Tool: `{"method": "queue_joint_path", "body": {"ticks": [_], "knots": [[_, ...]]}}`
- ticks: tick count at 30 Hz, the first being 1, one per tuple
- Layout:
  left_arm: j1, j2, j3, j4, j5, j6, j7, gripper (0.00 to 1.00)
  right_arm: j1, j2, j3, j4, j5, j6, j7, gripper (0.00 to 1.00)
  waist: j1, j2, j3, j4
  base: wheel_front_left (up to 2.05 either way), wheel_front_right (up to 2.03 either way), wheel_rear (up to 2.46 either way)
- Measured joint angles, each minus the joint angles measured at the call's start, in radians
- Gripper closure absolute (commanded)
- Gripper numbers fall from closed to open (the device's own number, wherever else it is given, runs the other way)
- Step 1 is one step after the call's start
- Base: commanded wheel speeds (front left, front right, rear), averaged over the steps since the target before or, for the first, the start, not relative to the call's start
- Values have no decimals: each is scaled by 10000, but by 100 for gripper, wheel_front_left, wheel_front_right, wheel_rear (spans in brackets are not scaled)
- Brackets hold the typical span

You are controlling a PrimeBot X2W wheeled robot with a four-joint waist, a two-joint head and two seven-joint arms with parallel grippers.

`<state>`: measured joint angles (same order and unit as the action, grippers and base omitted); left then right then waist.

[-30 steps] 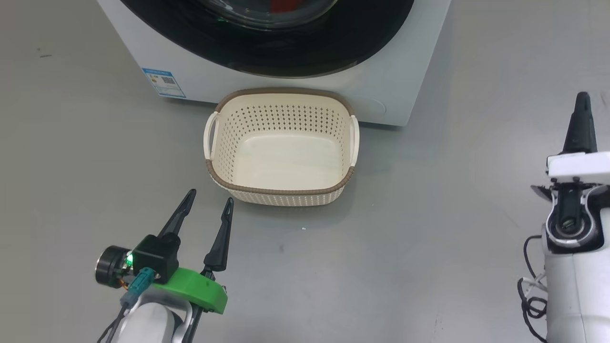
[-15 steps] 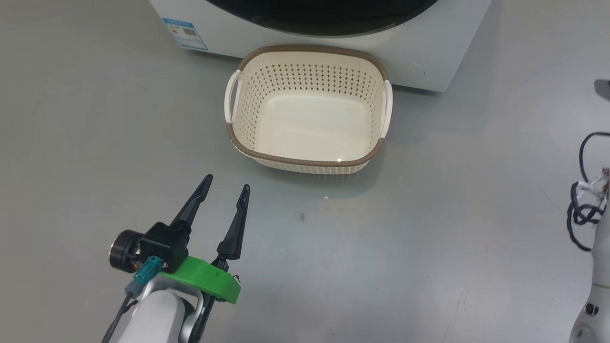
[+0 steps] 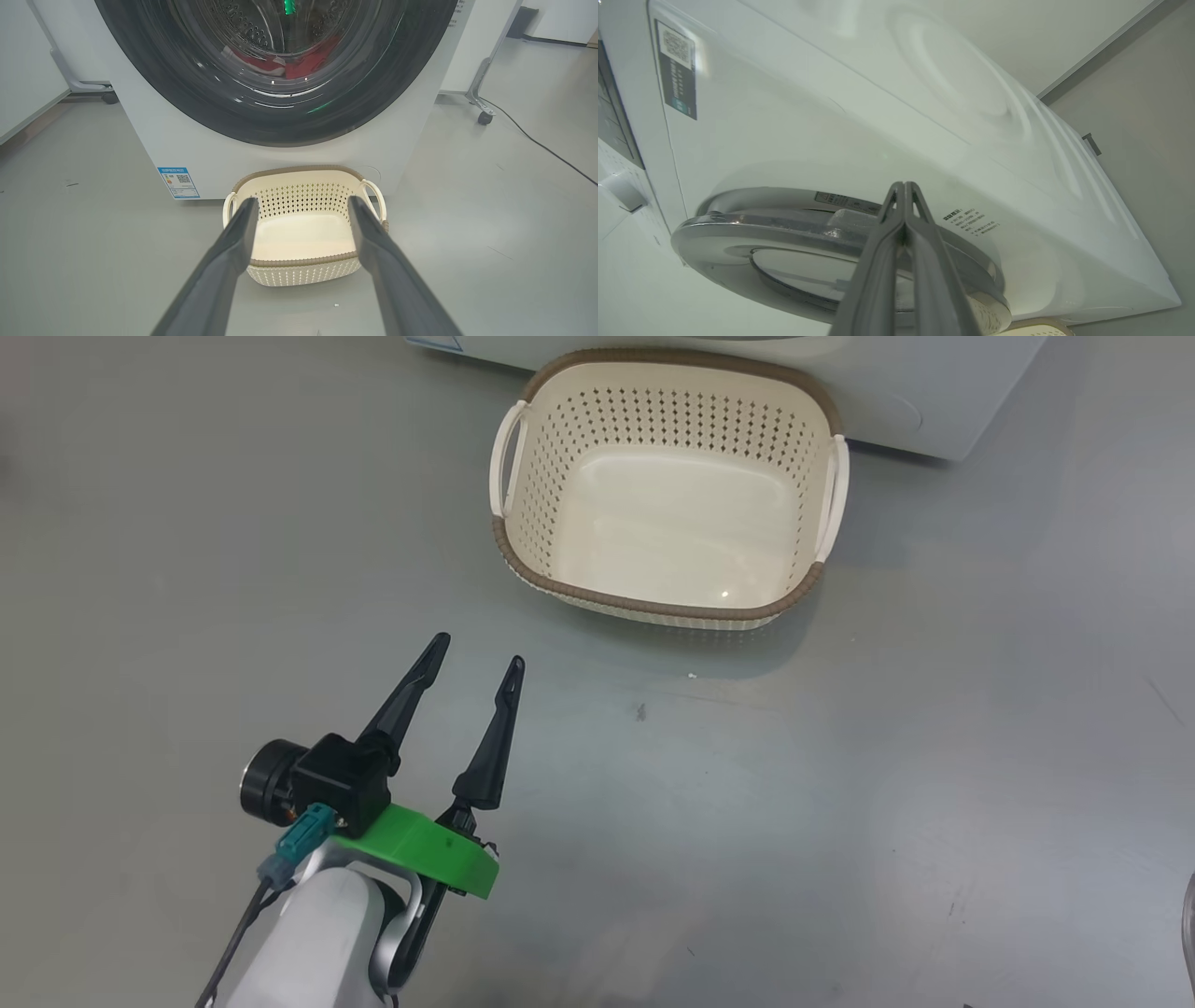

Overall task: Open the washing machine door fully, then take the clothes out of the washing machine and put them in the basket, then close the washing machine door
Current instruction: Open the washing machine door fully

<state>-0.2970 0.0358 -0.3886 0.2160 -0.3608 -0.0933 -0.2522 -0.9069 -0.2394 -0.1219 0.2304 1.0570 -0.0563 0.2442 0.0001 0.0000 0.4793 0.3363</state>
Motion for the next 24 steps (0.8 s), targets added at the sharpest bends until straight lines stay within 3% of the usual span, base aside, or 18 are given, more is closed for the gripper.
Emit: {"method": "queue_joint_path", "body": {"ticks": [12,24], "knots": [[-235,-42,-341,-44,-362,13,0,0,-1342,447,-84,815,1152,-343,1011,100,0,0,568,606,0,0,0],[-253,-58,-523,-42,-502,148,0,0,-2339,491,-142,1421,1396,-522,1530,100,-1,0,741,858,0,0,0]]}}
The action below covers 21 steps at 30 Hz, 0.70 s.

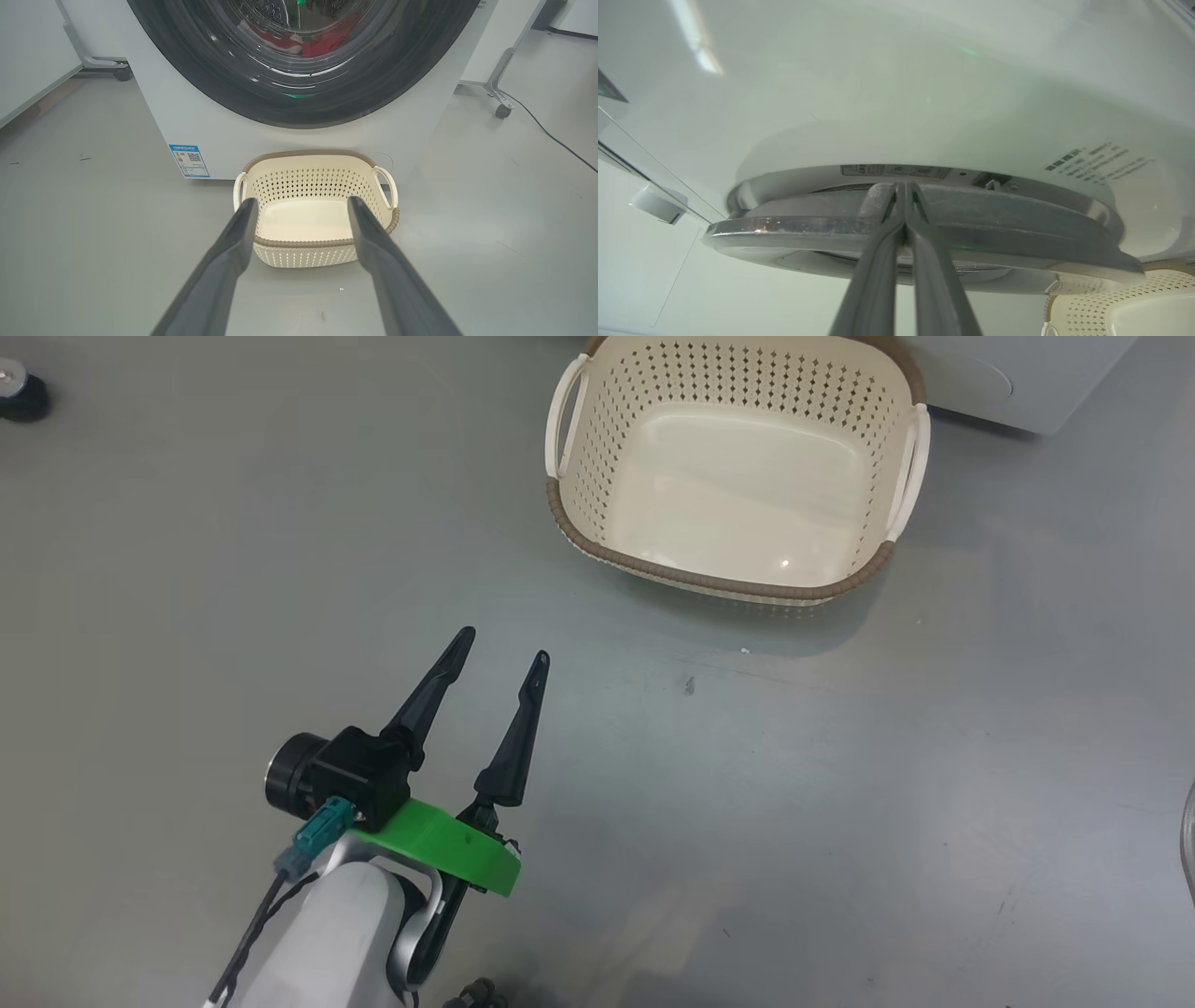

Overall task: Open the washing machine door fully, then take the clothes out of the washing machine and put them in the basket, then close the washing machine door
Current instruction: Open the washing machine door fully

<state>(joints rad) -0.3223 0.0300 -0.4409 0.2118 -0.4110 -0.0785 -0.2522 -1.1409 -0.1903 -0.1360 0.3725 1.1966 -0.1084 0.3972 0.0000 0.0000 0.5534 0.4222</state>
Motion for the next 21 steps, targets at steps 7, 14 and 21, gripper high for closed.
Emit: {"method": "queue_joint_path", "body": {"ticks": [7,14,21], "knots": [[-22,-10,-117,-10,-31,44,2,0,-634,-174,65,403,-15,-92,339,100,0,0,185,111,0,0,0],[-81,-19,-238,-61,-171,117,2,0,-1017,-268,109,846,2,-104,669,100,0,0,355,224,0,0,0],[-151,-23,-372,-58,-209,130,2,0,-1272,-265,-69,1390,393,-176,1174,100,0,0,403,266,0,0,0]]}}
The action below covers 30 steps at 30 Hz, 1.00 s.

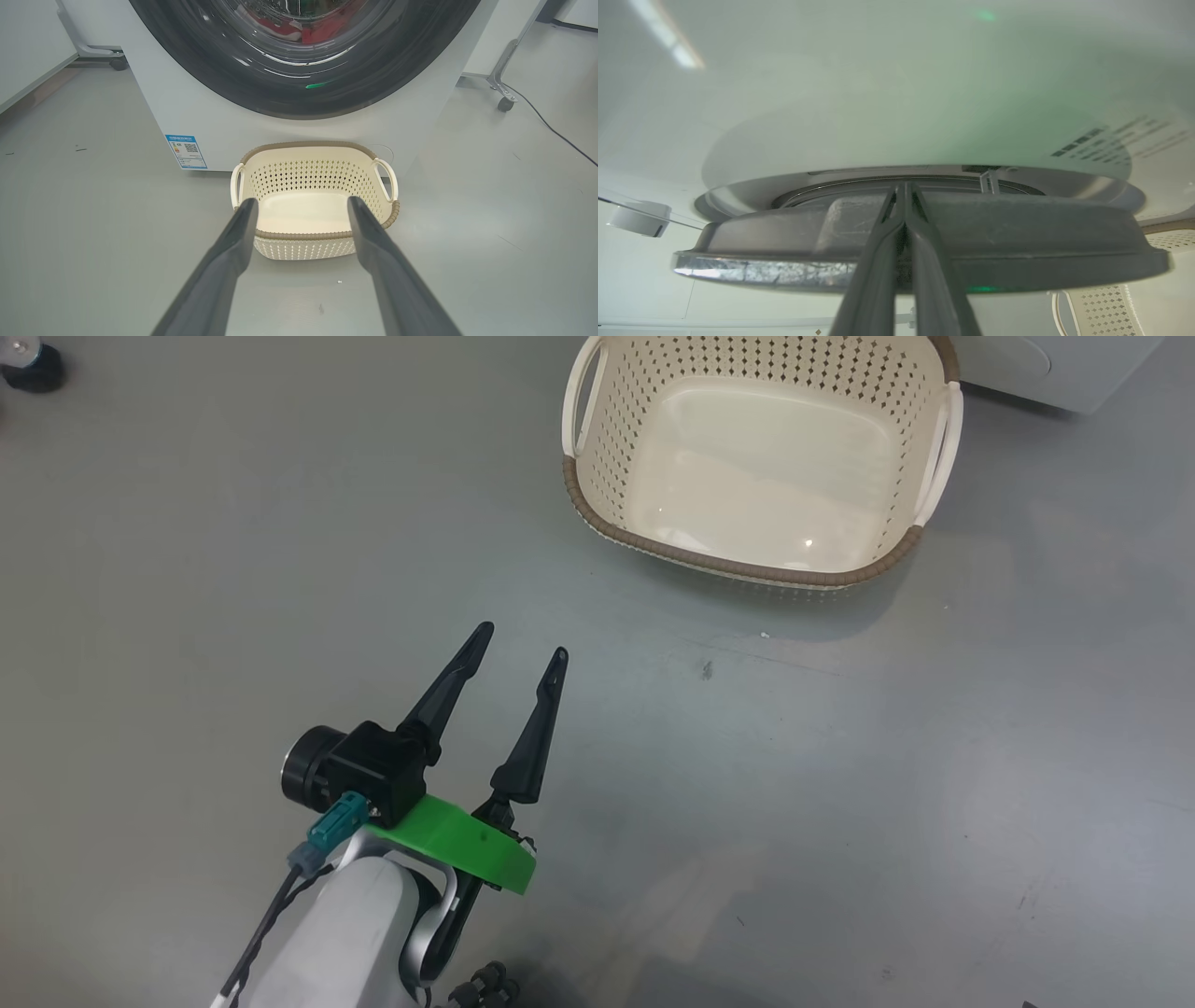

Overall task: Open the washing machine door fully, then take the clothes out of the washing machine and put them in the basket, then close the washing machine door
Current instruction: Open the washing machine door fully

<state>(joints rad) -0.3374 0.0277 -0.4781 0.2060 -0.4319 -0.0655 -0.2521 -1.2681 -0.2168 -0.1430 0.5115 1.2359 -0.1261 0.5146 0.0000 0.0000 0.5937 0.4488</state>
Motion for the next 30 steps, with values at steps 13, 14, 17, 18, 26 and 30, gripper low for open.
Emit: {"method": "queue_joint_path", "body": {"ticks": [13,14,17,18,26,30], "knots": [[-120,-6,-23,29,6,180,-2,0,-345,-171,-59,570,136,0,627,100,0,0,-5,-15,0,0,0],[-121,-6,-23,27,6,182,-2,0,-352,-176,-58,616,136,0,656,100,0,0,-11,-19,0,0,0],[-123,-6,-21,33,6,228,-2,0,-352,-209,-69,786,136,0,767,100,0,0,-41,-33,0,0,0],[-124,-6,-23,40,4,257,-2,0,-352,-219,-81,855,138,0,823,100,0,0,-55,-38,0,0,0],[-125,-6,-29,119,6,268,-2,0,-285,-242,-107,1448,326,0,1315,100,0,0,-310,-104,0,0,0],[-124,-6,-21,144,8,268,-2,0,-172,-155,-128,1616,435,-2,1559,100,0,0,-416,-154,0,0,0]]}}
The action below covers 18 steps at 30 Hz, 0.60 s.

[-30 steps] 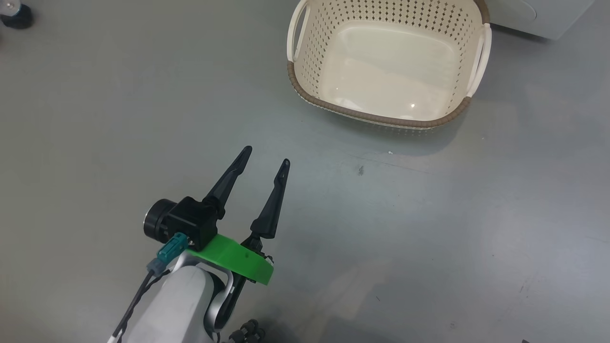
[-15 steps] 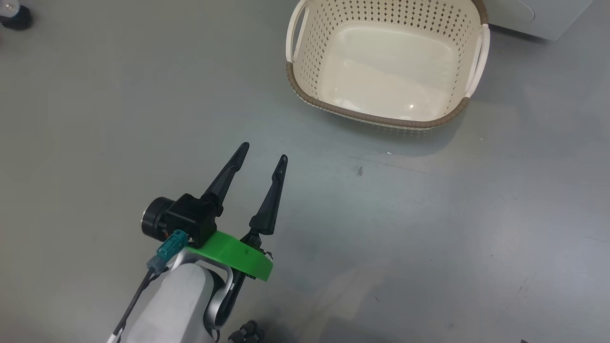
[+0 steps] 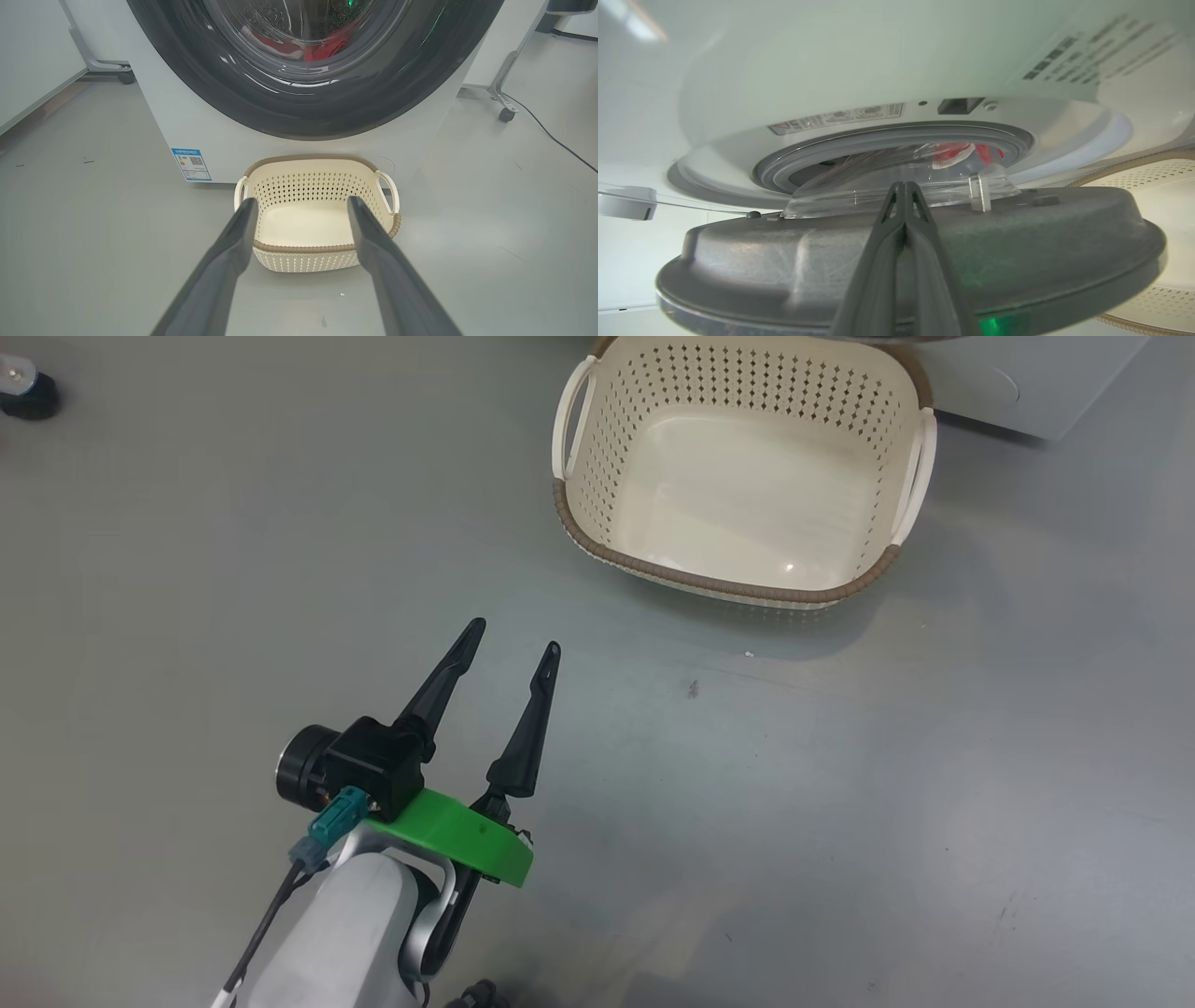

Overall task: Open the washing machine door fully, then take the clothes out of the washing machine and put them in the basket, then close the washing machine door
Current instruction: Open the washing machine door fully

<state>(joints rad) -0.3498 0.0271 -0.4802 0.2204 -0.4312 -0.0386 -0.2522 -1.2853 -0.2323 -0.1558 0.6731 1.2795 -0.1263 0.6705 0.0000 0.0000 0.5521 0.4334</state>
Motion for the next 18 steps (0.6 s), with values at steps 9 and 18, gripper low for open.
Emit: {"method": "queue_joint_path", "body": {"ticks": [9,18], "knots": [[2,0,-12,111,33,0,0,0,411,102,-6,232,127,0,420,100,0,0,-294,-53,0,0,0],[18,0,15,222,121,31,2,0,1116,169,10,364,221,0,738,100,0,0,-709,-71,0,0,0]]}}
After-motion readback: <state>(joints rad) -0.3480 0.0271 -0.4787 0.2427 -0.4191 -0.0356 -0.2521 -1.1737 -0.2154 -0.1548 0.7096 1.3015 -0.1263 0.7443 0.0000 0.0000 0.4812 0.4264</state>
